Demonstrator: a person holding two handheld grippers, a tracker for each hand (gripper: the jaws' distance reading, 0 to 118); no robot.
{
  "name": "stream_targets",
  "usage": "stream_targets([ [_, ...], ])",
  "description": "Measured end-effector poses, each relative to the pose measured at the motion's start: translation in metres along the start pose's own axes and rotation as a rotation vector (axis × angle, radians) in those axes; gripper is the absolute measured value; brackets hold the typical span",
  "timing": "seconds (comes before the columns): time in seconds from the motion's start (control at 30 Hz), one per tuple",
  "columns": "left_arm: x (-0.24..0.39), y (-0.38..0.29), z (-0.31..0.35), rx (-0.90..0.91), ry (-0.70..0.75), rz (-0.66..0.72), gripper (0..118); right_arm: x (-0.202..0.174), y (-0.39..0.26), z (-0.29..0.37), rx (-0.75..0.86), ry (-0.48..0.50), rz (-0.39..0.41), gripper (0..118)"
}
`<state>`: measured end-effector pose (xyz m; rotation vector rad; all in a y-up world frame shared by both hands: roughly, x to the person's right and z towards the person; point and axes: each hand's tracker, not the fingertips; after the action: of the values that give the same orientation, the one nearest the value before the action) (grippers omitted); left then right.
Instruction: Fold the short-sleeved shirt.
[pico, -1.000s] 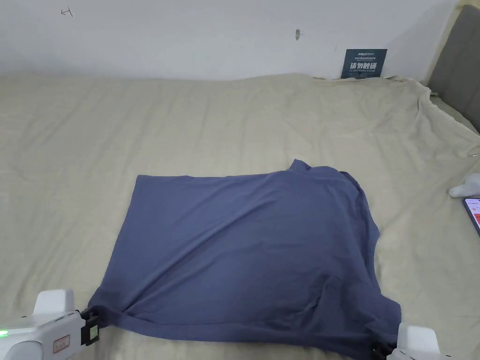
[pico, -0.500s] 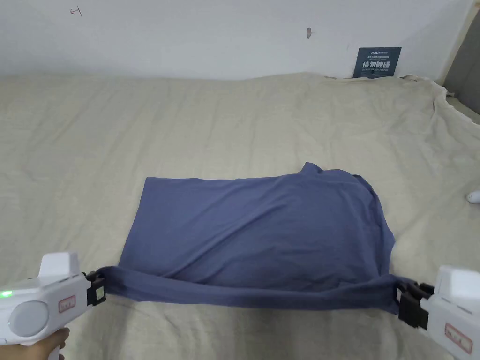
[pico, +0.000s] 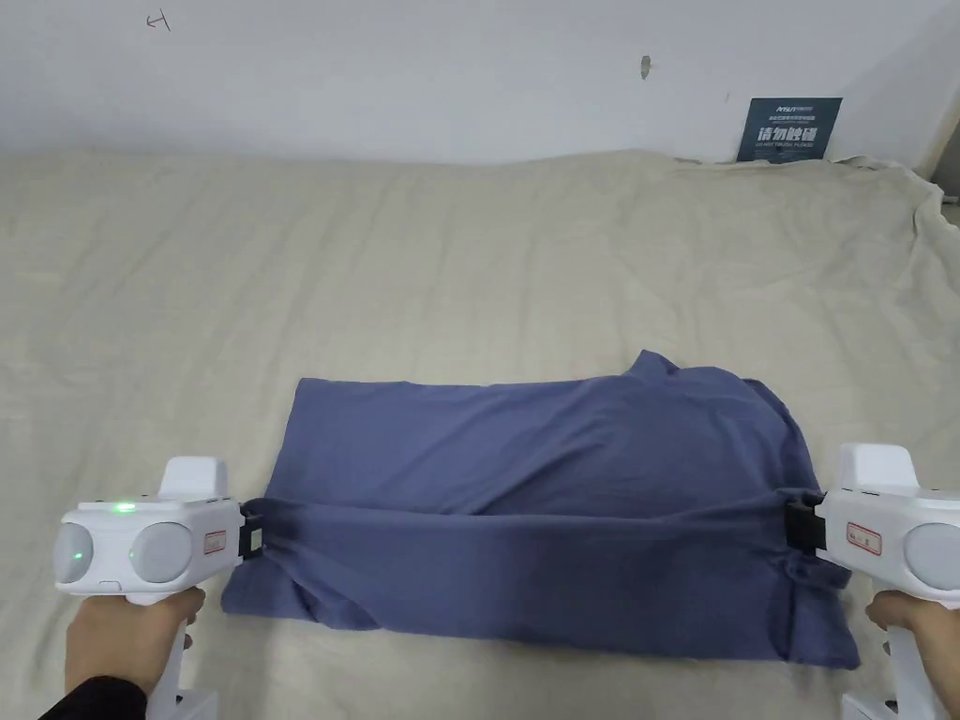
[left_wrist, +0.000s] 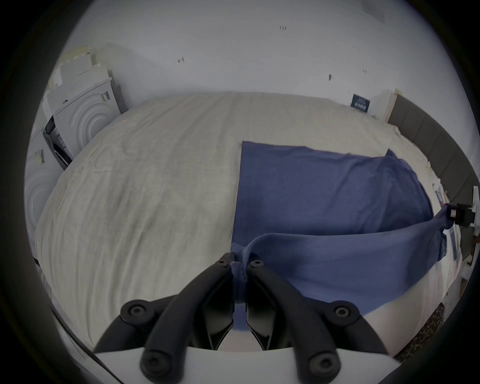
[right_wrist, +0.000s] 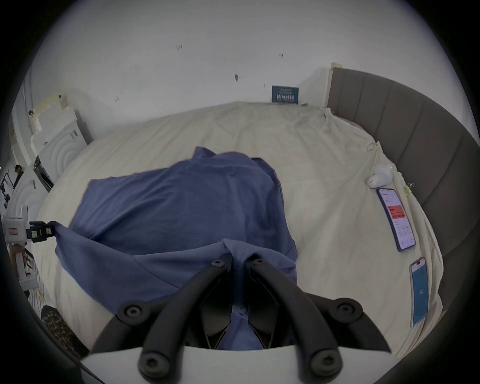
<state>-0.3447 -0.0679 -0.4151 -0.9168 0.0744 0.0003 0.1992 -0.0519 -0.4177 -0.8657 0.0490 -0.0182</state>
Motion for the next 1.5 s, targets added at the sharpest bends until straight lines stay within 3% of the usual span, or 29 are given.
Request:
stream_targets([
  [0.2, 0.008, 0.006, -0.051, -0.092, 0.027, -0.024, 5, -0.001, -0.004, -0.046, -0.090, -0.032, -0.053, 7],
  [0.37, 0.015, 0.006, -0.047, -0.098, 0.059, -0.029, 7, -0.010, -0.017, -0.051, -0.112, -0.047, -0.084, 7],
  [0.43, 0.017, 0.007, -0.043, -0.101, 0.054, -0.060, 21, -0.012, -0.016, -0.041, -0.104, -0.051, -0.091, 10],
  [0.47, 0.018, 0.007, -0.039, -0.099, 0.061, -0.062, 32, -0.015, -0.015, -0.036, -0.103, -0.052, -0.093, 19],
  [0.5, 0.018, 0.007, -0.036, -0.100, 0.068, -0.064, 50, -0.017, -0.013, -0.030, -0.097, -0.057, -0.092, 36],
  [0.53, 0.017, 0.009, -0.031, -0.099, 0.074, -0.057, 75, -0.016, -0.011, -0.020, -0.084, -0.062, -0.093, 63],
  [0.57, 0.015, 0.010, -0.024, -0.089, 0.069, -0.039, 90, -0.018, -0.010, -0.010, -0.057, -0.059, -0.096, 82],
  [0.6, 0.014, 0.010, -0.016, -0.068, 0.055, -0.012, 101, -0.020, -0.009, 0.002, -0.017, -0.051, -0.103, 94],
  [0.63, 0.013, 0.011, -0.005, -0.031, 0.037, 0.015, 106, -0.023, -0.008, 0.016, 0.023, -0.041, -0.108, 97],
  [0.97, 0.014, -0.008, 0.112, 0.225, -0.053, 0.055, 110, -0.026, -0.027, 0.151, 0.351, -0.010, -0.059, 97],
  [1.1, 0.020, -0.034, 0.138, 0.301, -0.012, 0.031, 105, -0.034, -0.052, 0.183, 0.415, -0.025, -0.023, 94],
  [1.17, 0.024, -0.049, 0.150, 0.350, -0.002, 0.014, 82, -0.038, -0.065, 0.195, 0.436, -0.043, -0.005, 86],
  [1.3, 0.024, -0.073, 0.165, 0.383, -0.051, 0.046, 22, -0.045, -0.087, 0.207, 0.462, -0.066, 0.022, 38],
  [1.37, 0.025, -0.081, 0.166, 0.373, -0.059, 0.067, 2, -0.053, -0.097, 0.212, 0.484, -0.077, 0.038, 1],
  [1.5, 0.026, -0.092, 0.166, 0.357, -0.065, 0.071, 0, -0.057, -0.105, 0.211, 0.485, -0.080, 0.054, 0],
])
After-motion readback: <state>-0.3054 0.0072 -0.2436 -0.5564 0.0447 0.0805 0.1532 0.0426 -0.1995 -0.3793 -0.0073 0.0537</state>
